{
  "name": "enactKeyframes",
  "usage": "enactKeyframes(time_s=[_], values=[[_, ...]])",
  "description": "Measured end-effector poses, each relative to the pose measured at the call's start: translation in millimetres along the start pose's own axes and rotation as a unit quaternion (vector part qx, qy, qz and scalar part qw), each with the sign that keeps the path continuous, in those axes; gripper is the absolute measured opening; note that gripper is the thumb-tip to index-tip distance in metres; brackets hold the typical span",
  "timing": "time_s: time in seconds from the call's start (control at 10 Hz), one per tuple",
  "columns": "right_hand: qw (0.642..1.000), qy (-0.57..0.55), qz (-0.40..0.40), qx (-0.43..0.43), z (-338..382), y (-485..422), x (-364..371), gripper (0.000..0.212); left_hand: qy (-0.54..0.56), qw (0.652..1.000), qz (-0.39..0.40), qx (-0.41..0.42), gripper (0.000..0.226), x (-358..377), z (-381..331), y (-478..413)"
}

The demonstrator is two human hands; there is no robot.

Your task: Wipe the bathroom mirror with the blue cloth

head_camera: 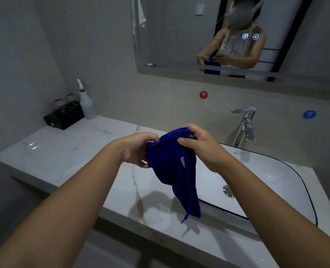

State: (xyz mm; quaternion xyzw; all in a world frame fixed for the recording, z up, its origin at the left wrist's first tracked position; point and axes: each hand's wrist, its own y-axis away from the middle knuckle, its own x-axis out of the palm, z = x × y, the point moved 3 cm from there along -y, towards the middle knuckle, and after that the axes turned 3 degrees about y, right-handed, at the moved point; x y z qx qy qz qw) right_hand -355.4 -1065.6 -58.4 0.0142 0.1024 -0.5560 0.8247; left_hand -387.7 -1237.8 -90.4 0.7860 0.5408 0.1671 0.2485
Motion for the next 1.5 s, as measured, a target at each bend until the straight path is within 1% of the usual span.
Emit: enactKeyframes(time_s=[0.1, 0.2, 0.3, 0.4, 0.5, 0.6, 0.7, 0.8, 0.9, 1.0, 1.1, 1.2, 1.3, 1.4, 1.5], values=[[0.999, -0.039, 0.008, 0.018, -7.9, 1.5, 13.4, 0.018, -0.033, 0.998, -0.038, 0.034, 0.017, -9.2, 11.9, 8.1], [0.996, -0.037, 0.074, 0.032, -12.7, 2.7, 34.6, 0.019, -0.082, 0.996, -0.029, 0.014, 0.022, -15.4, 27.9, 22.8], [0.982, -0.069, 0.159, 0.069, -14.8, 3.4, 53.2, 0.018, -0.107, 0.993, -0.042, -0.018, 0.020, -31.6, 45.4, 38.8], [0.966, -0.103, 0.213, 0.109, -22.3, 2.2, 72.1, 0.019, -0.150, 0.984, -0.060, -0.070, 0.020, -48.8, 59.3, 51.5], [0.958, -0.066, 0.249, 0.127, -35.2, -4.3, 92.4, 0.015, -0.199, 0.971, -0.071, -0.109, 0.033, -67.6, 70.8, 51.5], [0.958, 0.027, 0.247, 0.144, -61.1, -16.9, 109.0, 0.011, -0.252, 0.948, -0.167, -0.095, 0.050, -92.3, 89.2, 31.4], [0.956, 0.070, 0.211, 0.192, -101.4, -31.0, 123.6, 0.010, -0.316, 0.910, -0.260, -0.069, 0.056, -111.1, 115.4, -1.9], [0.955, 0.118, 0.155, 0.225, -142.9, -48.2, 134.7, 0.014, -0.397, 0.860, -0.315, -0.051, 0.059, -122.2, 139.6, -37.9], [0.948, 0.203, 0.093, 0.226, -175.8, -70.0, 139.8, 0.011, -0.413, 0.847, -0.330, -0.052, 0.064, -131.8, 156.5, -76.7], [0.941, 0.235, 0.009, 0.243, -203.8, -100.1, 135.7, 0.008, -0.353, 0.873, -0.330, -0.067, 0.066, -145.2, 156.3, -120.1], [0.929, 0.263, -0.045, 0.255, -223.6, -131.7, 126.7, 0.009, -0.297, 0.896, -0.325, -0.063, 0.066, -158.5, 143.5, -160.6], [0.913, 0.282, -0.081, 0.283, -246.5, -149.5, 118.9, 0.012, -0.252, 0.922, -0.290, -0.047, 0.063, -161.5, 140.6, -194.0], [0.885, 0.312, -0.056, 0.341, -269.4, -149.8, 117.9, 0.020, -0.274, 0.935, -0.225, -0.015, 0.046, -152.8, 146.7, -210.9], [0.876, 0.311, -0.064, 0.364, -279.2, -141.1, 121.1, 0.022, -0.303, 0.935, -0.185, -0.007, 0.031, -145.3, 156.5, -213.6], [0.876, 0.313, -0.074, 0.359, -279.0, -133.3, 123.9, 0.021, -0.311, 0.936, -0.165, -0.024, 0.030, -139.2, 161.9, -208.9]])
